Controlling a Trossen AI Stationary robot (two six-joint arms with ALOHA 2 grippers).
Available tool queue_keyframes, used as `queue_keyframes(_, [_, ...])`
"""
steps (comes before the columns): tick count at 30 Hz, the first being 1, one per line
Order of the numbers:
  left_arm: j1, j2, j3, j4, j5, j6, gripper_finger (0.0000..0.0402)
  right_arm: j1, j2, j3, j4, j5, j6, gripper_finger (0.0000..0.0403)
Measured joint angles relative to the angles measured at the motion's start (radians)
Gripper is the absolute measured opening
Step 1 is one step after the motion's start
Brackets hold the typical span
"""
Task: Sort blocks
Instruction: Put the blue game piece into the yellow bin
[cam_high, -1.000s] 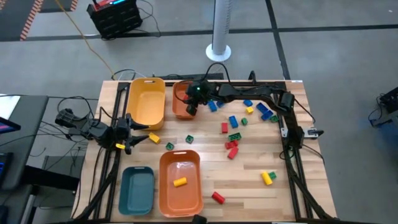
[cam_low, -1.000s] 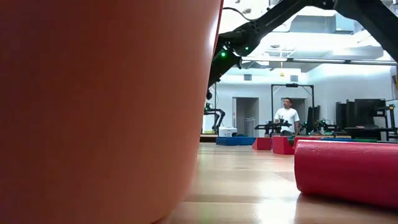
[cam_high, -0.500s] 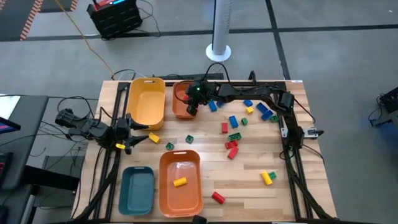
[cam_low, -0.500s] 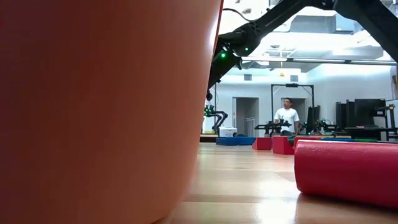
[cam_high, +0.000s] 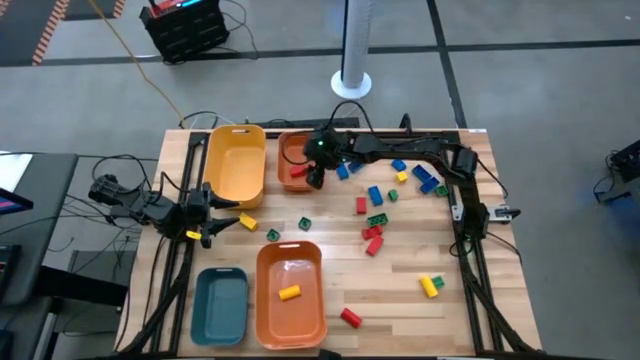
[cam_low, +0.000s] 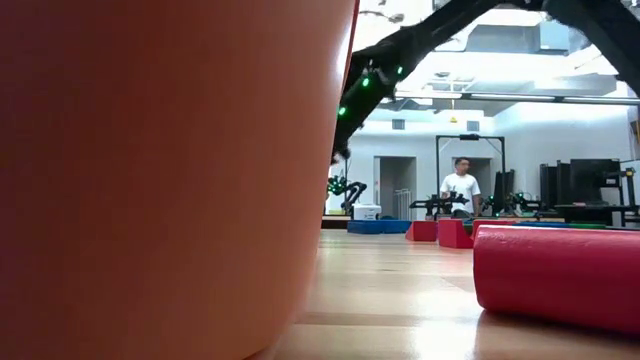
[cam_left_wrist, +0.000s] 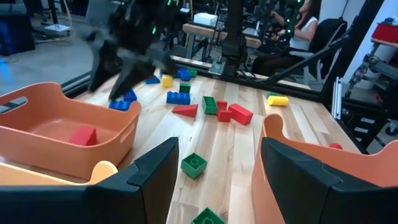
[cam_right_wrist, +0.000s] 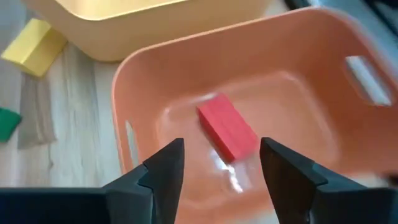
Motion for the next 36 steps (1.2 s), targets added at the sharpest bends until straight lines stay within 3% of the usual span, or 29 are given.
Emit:
queue_keyframes(8, [0.000,0.000,0.000,0.000,0.000,-0.001,0.0223,0.027,-0.187,-0.066,-0.171,0.058,0.065,0.0222])
queue_keyframes(17, [0.000,0.000,0.000,0.003,0.000,-0.009,0.0223,0.113,-0.344,-0.386,-0.146,0.081,0.222,0.0222])
queue_keyframes(29, [0.000,0.000,0.000,0.076,-0.045,-0.021,0.0223,0.407,-0.527,-0.562,-0.104,0.431,0.362,0.0222])
queue_keyframes(36, [0.000,0.000,0.000,0.293,-0.180,0.218,0.0223,0.402,-0.613,-0.566,-0.038,0.491,0.239,0.0222])
